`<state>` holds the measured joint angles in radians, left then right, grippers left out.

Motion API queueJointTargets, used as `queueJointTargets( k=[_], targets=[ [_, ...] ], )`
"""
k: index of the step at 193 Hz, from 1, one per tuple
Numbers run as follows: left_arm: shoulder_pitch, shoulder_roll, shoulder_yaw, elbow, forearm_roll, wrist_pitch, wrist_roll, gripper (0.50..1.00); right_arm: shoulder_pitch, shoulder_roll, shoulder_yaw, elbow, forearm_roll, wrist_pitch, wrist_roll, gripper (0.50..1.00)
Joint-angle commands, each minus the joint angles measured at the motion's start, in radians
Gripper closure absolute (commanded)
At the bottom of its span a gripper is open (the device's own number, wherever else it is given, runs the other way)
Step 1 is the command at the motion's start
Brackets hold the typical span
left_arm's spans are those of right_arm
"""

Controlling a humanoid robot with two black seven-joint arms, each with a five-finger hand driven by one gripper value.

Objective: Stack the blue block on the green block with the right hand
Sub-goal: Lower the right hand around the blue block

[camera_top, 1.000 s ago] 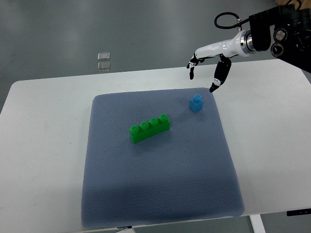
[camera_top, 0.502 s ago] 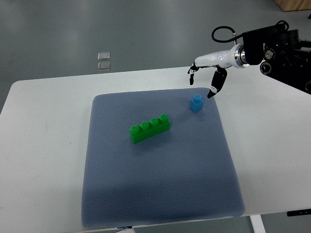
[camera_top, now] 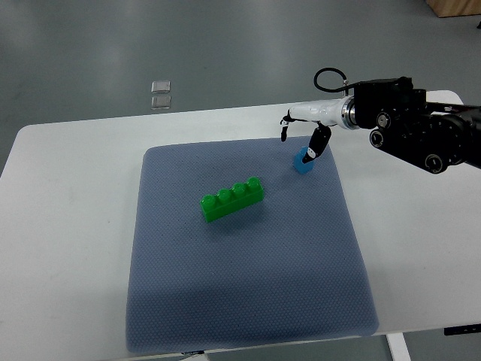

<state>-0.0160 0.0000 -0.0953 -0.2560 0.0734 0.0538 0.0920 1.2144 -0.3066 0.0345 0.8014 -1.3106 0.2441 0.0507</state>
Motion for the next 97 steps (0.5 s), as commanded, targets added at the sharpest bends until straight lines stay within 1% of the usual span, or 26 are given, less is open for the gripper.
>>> queueJointTargets(
  k=[1, 27, 32, 37, 47, 48, 62, 97],
  targets=[
    [0.001, 0.0, 0.0, 0.0, 0.0, 0.0, 0.0, 0.5, -0.012, 0.001, -0.002, -0.008, -0.001, -0.003, 0.0, 0.599],
    [0.001, 0.0, 0.0, 0.0, 0.0, 0.0, 0.0, 0.5, -0.021, 0.001, -0.013, -0.01, -0.001, -0.013, 0.003, 0.603],
    [0.002, 0.0, 0.0, 0.0, 0.0, 0.0, 0.0, 0.5, -0.023, 0.001, -0.013, -0.01, -0.002, -0.019, 0.003, 0.615],
    [0.001, 0.0, 0.0, 0.0, 0.0, 0.0, 0.0, 0.5, -0.023, 0.003, -0.015, -0.011, -0.002, -0.023, 0.003, 0.646],
    [0.001, 0.0, 0.0, 0.0, 0.0, 0.0, 0.0, 0.5, -0.023, 0.003, -0.015, -0.011, -0.002, -0.023, 0.003, 0.646],
    [0.002, 0.0, 0.0, 0.0, 0.0, 0.0, 0.0, 0.5, -0.023, 0.007, -0.027, -0.014, -0.002, -0.029, 0.005, 0.678],
    [0.001, 0.0, 0.0, 0.0, 0.0, 0.0, 0.0, 0.5, -0.024, 0.009, -0.033, -0.018, -0.01, -0.037, 0.008, 0.699],
    [0.002, 0.0, 0.0, 0.0, 0.0, 0.0, 0.0, 0.5, -0.044, 0.021, -0.033, -0.037, -0.019, -0.045, 0.008, 0.707]
  ],
)
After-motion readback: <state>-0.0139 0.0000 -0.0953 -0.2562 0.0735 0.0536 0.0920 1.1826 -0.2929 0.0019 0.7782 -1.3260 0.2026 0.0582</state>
